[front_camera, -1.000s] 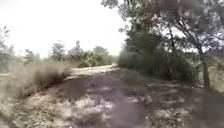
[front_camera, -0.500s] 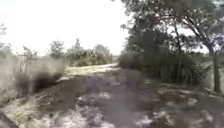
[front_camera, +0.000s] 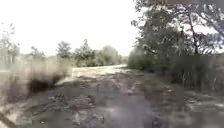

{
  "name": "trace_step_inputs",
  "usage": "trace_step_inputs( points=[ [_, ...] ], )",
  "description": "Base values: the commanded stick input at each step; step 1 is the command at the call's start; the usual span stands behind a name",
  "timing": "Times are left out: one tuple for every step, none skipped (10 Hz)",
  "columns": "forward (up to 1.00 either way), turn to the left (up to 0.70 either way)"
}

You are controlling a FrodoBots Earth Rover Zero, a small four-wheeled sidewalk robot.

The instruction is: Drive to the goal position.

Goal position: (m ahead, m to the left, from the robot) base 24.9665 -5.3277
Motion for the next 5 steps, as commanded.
trace_step_inputs(
  points=[
    [0.85, 0.00],
    [0.85, 0.00],
    [0.85, 0.00],
    [0.85, 0.00],
    [0.85, 0.00]
  ],
)
